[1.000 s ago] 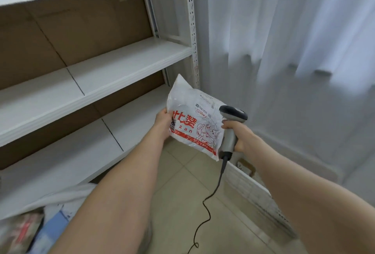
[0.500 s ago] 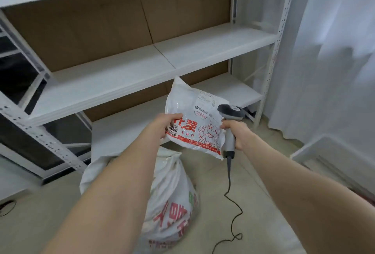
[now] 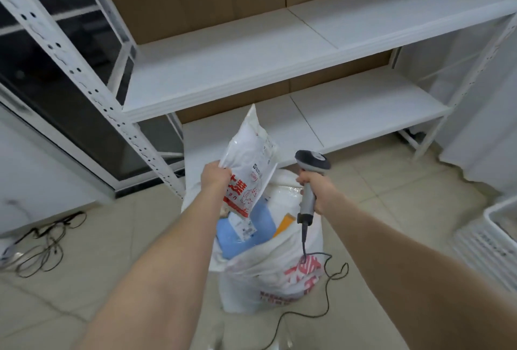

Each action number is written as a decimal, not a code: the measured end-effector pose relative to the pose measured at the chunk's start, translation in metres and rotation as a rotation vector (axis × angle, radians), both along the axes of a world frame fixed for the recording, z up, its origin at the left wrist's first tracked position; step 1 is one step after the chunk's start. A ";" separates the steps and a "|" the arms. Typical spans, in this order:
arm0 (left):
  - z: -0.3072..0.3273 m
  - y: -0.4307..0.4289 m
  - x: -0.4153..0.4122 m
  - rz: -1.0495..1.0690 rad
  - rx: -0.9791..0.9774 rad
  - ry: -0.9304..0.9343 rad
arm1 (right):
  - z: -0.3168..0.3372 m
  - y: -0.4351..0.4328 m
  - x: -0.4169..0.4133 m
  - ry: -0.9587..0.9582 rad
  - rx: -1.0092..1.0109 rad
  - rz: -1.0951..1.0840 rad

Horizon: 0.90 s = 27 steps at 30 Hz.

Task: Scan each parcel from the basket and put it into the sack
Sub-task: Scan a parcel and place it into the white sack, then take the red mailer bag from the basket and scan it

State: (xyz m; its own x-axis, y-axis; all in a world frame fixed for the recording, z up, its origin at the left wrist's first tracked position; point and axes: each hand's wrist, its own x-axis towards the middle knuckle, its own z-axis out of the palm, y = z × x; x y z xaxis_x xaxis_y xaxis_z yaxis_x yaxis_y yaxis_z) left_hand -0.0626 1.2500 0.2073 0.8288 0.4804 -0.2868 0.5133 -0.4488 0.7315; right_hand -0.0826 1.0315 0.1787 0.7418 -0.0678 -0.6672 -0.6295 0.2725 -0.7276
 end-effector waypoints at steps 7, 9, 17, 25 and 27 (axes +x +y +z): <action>-0.083 0.029 0.009 -0.076 0.206 0.105 | -0.053 0.023 0.013 0.075 -0.052 -0.017; -0.110 0.034 0.018 -0.113 0.266 0.192 | -0.069 0.029 0.017 0.090 -0.051 -0.040; -0.183 0.049 0.048 -0.274 0.357 0.543 | -0.116 0.048 0.037 0.220 -0.069 -0.128; -0.193 0.046 0.085 -0.456 0.477 0.743 | -0.116 0.048 0.042 0.206 -0.030 -0.191; -0.192 0.035 0.091 -0.543 0.447 0.725 | -0.109 0.040 0.039 0.167 -0.015 -0.216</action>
